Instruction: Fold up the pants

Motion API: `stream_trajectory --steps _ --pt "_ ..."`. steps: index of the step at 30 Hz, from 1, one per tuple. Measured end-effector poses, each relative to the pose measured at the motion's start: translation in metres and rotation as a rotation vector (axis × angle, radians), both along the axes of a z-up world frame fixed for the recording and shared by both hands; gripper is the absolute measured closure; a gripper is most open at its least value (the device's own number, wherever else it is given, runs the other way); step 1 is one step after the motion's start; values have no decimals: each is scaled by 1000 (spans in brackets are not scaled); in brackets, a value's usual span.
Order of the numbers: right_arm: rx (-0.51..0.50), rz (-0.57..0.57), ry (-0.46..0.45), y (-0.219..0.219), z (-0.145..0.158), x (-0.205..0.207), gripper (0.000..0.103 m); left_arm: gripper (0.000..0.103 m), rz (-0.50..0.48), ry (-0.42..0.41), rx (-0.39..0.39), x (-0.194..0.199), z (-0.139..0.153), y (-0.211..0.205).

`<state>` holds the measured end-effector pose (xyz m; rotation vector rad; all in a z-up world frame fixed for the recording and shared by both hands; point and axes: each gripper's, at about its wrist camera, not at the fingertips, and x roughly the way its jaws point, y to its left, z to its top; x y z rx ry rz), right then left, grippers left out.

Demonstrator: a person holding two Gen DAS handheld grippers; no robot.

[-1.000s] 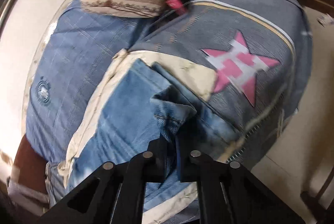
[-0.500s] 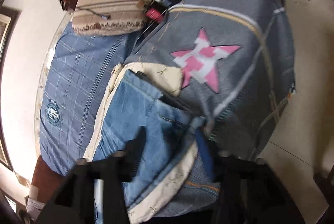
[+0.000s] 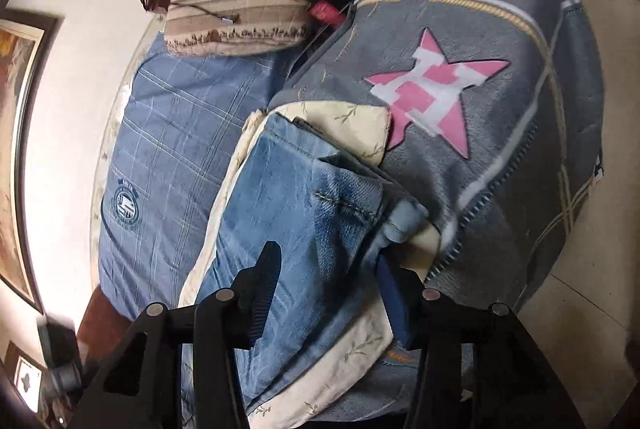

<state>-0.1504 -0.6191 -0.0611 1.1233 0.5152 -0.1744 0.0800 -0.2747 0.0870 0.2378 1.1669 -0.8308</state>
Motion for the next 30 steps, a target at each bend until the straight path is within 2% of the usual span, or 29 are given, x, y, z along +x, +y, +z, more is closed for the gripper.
stream_trajectory --steps 3,5,9,12,16,18,20,21,22,23,24,25,26,30 --pt "41 4 1 -4 -14 -1 52 41 -82 31 28 19 -10 -84" --pt "50 3 -28 -4 -17 -4 52 41 -119 72 56 33 -27 -140" --pt "60 27 -43 -7 -19 -4 52 41 -194 144 114 42 -62 -216" --pt "71 33 -56 -8 -20 -4 52 41 -257 164 152 42 -78 -239" --pt "69 28 -70 -7 -22 -5 51 40 -369 233 169 34 -97 -261" --pt "73 23 -74 -6 -22 -5 51 31 -423 205 173 23 -99 -267" --pt "67 18 -68 -5 -22 -7 51 30 -472 163 158 10 -97 -270" --pt "49 13 -54 -3 -20 -7 52 33 -479 156 151 7 -97 -272" --pt "28 9 -36 -1 -17 -6 55 41 -482 153 137 4 -96 -271" --pt "-1 5 -14 2 -14 -5 61 61 -480 133 133 0 -94 -269" --pt "-24 2 7 3 -12 -4 67 76 -475 100 138 -2 -94 -269" --pt "-51 2 38 5 -9 -3 76 84 -474 75 142 -3 -93 -268" --pt "-56 0 48 6 -8 -3 80 94 -470 69 138 -3 -92 -266" --pt "-132 9 39 13 16 -7 86 97 -442 70 47 -6 -68 -245"
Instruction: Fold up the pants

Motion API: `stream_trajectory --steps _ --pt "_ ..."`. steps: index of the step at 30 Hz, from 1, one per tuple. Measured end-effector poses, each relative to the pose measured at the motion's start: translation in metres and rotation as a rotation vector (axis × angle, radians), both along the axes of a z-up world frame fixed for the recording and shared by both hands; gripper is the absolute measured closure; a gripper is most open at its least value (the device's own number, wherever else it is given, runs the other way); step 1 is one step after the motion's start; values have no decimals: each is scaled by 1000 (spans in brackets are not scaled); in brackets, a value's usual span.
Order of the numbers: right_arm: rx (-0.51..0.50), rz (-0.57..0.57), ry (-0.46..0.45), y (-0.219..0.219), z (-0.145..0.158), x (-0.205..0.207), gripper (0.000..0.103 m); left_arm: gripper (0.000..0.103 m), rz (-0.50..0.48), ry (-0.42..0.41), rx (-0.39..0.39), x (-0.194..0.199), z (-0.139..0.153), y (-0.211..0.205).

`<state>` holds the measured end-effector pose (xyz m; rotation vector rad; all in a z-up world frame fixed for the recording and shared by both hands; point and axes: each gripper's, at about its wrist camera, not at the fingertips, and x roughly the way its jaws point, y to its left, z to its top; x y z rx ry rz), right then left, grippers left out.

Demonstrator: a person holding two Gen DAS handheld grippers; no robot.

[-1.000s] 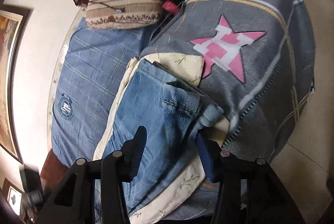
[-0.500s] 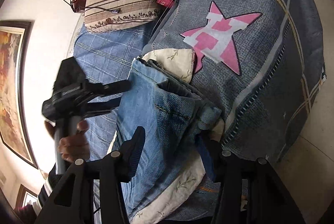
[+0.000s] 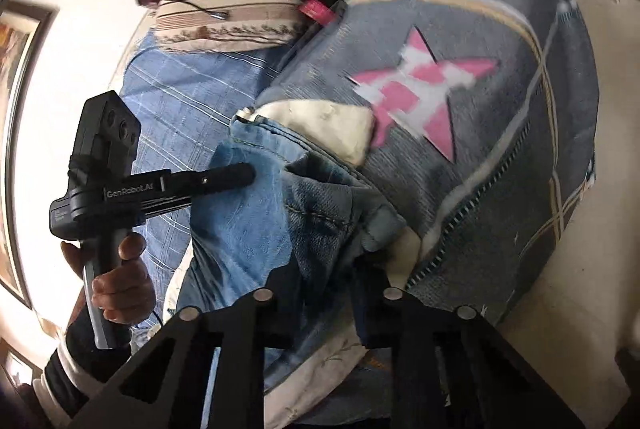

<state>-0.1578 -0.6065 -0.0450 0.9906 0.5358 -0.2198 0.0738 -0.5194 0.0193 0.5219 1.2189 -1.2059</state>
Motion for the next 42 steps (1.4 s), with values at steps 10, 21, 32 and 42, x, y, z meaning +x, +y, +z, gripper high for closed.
stream_trajectory --steps 10,21,32,42 --pt "-318 150 -52 63 78 13 87 97 182 9 -110 10 50 67" --pt "-459 420 -46 158 95 45 87 96 568 160 -232 26 24 185" --pt "-434 678 117 240 41 80 52 71 712 70 7 20 -27 253" --pt "-373 621 8 201 67 37 30 58 783 88 20 3 -32 290"
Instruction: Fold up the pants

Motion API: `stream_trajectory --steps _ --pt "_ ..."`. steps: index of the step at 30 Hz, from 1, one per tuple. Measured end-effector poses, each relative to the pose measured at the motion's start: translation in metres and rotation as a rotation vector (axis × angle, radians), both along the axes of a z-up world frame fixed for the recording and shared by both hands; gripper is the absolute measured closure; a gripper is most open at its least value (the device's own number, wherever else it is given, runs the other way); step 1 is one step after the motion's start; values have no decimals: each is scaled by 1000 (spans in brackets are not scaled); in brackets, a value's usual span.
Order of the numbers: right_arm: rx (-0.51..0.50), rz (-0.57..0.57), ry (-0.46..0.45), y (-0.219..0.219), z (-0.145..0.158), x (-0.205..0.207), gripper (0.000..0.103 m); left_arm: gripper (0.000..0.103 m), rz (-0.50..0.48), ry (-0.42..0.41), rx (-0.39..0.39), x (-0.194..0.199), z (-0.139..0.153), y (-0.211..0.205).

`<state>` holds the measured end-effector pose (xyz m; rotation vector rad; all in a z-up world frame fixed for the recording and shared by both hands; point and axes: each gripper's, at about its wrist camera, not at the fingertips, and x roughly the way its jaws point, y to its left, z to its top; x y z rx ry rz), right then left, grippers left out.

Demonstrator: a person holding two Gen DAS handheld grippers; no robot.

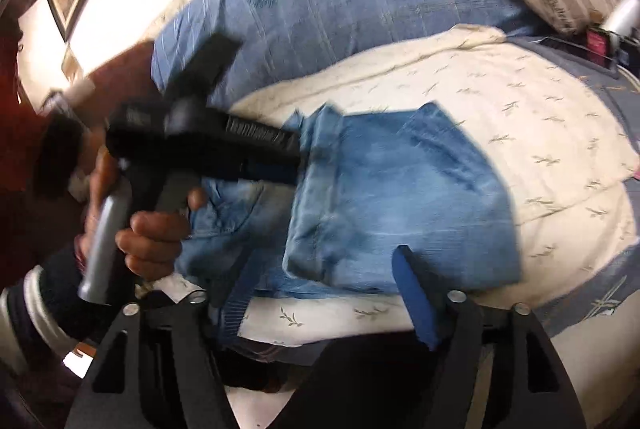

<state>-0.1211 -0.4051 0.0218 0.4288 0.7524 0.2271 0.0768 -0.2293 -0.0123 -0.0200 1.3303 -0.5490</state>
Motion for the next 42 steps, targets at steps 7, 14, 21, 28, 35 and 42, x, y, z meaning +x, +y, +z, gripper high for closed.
stream_trajectory --steps 7,14,21,28,35,42 --pt "387 -215 110 -77 -44 -9 26 54 149 183 -305 -11 -3 47" --pt "674 -216 187 -88 -80 7 26 37 173 257 -442 -10 8 28" --pt "824 -191 167 -92 -94 18 48 91 70 157 -214 -12 1 -25" --pt "659 -122 -43 -102 -24 36 93 94 29 5 -378 -4 78 -31" --pt "507 41 320 -39 -89 62 90 84 199 200 -185 1 -18 20" --pt "418 160 136 -58 -14 55 59 49 226 183 -277 -3 -12 60"
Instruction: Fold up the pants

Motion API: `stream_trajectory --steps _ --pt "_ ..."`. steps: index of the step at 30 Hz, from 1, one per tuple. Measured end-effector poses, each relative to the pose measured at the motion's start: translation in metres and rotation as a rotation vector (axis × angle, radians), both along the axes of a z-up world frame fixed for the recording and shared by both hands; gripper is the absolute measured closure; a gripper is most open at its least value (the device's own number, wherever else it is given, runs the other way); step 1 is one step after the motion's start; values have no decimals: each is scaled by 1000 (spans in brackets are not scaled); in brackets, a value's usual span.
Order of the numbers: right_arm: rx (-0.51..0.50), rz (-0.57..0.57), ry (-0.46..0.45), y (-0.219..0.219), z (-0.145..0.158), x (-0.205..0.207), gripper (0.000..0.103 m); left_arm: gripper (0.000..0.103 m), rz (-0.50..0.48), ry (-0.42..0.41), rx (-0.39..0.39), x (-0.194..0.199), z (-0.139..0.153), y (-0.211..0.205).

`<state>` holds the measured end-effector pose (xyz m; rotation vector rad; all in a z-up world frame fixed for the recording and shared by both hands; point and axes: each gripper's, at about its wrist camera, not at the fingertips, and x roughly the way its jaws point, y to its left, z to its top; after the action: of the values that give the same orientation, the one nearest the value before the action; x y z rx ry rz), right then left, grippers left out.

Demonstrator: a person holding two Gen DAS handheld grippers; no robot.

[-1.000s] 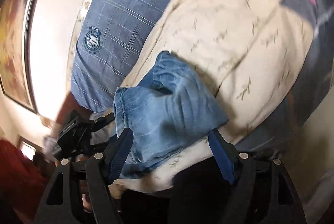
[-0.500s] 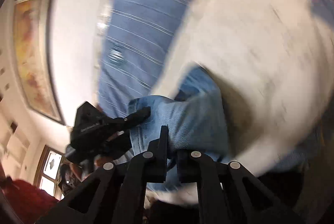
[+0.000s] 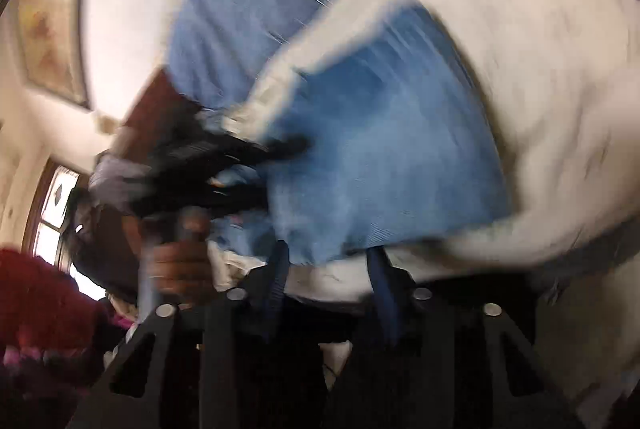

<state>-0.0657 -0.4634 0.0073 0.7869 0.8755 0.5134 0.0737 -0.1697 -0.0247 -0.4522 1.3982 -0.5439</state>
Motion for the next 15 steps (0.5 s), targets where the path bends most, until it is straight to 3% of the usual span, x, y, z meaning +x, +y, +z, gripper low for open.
stream_trajectory --steps 1,2,3,8,12,13,14,15 --pt "-7 -48 -51 -12 12 2 54 48 2 -7 -10 -3 2 -1" --pt "-39 -118 -87 -25 20 10 43 46 2 -5 -31 -6 2 -2" --pt "-75 -154 -81 -32 20 19 40 46 3 6 -45 -5 -1 -6" --pt "-183 -220 36 -52 -12 98 40 46 -5 32 -43 -9 -4 -10" --pt "-299 -223 63 -41 -36 128 40 47 17 21 -34 -3 -1 -18" --pt "-304 -216 48 -38 -36 129 46 49 22 8 -37 -1 2 -19" --pt "-290 -161 -4 -34 -29 133 88 53 26 -12 -44 1 6 -21" --pt "-310 -143 -23 -29 -23 132 94 63 30 -27 -53 4 11 -26"
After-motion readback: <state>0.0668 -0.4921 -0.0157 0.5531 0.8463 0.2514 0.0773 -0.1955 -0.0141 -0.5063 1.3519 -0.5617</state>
